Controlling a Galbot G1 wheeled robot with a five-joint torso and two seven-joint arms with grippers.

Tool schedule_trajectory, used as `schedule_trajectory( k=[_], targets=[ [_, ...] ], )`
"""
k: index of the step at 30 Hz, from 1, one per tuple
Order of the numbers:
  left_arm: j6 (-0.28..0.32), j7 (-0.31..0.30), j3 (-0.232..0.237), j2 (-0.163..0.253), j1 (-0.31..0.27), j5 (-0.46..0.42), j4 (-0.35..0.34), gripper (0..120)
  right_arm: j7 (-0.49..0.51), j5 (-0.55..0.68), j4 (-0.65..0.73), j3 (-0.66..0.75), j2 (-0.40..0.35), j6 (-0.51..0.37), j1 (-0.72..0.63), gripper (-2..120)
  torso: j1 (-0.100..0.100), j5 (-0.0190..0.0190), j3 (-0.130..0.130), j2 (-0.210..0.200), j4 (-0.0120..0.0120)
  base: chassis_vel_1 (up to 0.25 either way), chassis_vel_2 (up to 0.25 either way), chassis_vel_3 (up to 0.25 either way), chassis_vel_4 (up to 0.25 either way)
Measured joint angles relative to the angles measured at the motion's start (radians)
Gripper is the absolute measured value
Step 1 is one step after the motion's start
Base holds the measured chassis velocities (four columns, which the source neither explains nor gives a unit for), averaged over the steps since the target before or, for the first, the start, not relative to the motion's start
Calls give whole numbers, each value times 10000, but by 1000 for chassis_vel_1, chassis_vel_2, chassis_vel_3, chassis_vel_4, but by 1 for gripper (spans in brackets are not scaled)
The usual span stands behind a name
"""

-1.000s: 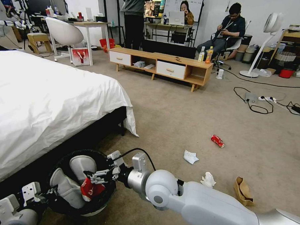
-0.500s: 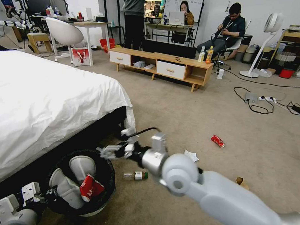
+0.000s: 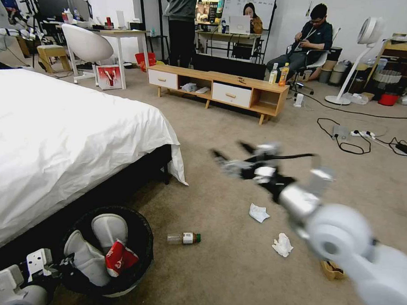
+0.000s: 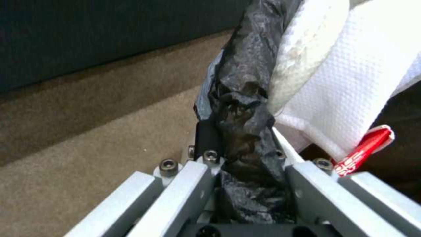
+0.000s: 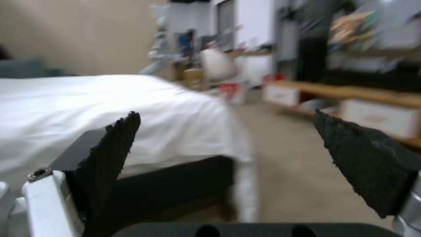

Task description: Pick up the trash bin and place the garbage on the floor into it.

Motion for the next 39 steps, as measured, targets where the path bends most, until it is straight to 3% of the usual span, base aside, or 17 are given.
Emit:
schedule_trajectory(
  k=[2,6,7,8,15,23,25,39],
  targets=[
    [0,52,-22,-23,98,107,-70,3,1,-519,181,1446,-125,408,-1298,100,-1,-5,0,2,-5,0,0,0,0],
    [0,141,-245,-170,381,225,-259,3,5,-1049,98,1942,164,821,-1696,100,-1,-6,0,2,-5,0,0,0,0],
    [0,172,-437,-292,594,298,-403,3,0,-1488,-15,2142,452,1096,-1815,100,0,-1,0,2,11,0,0,0,0],
    [0,174,-535,-344,688,320,-480,3,-13,-1873,-58,2333,670,1328,-1967,100,0,-3,0,2,13,0,0,0,0],
    [0,195,-787,-430,992,343,-702,3,-29,-3285,-258,3134,1487,2138,-2811,100,-1,-4,0,2,0,0,0,0,0],
    [0,219,-681,-561,1118,497,-720,3,30,-4542,-523,3623,1944,2897,-3898,100,0,-6,0,2,0,0,0,0,0],
    [0,227,-546,-703,1201,612,-775,3,350,-5396,-606,3701,2455,3306,-4696,100,0,-7,0,1,1,0,0,0,0],
    [0,351,-172,-994,1197,1012,-868,3,700,-7346,-1156,3675,3839,4464,-5658,100,0,-6,1,0,0,0,0,0,0]
  ],
)
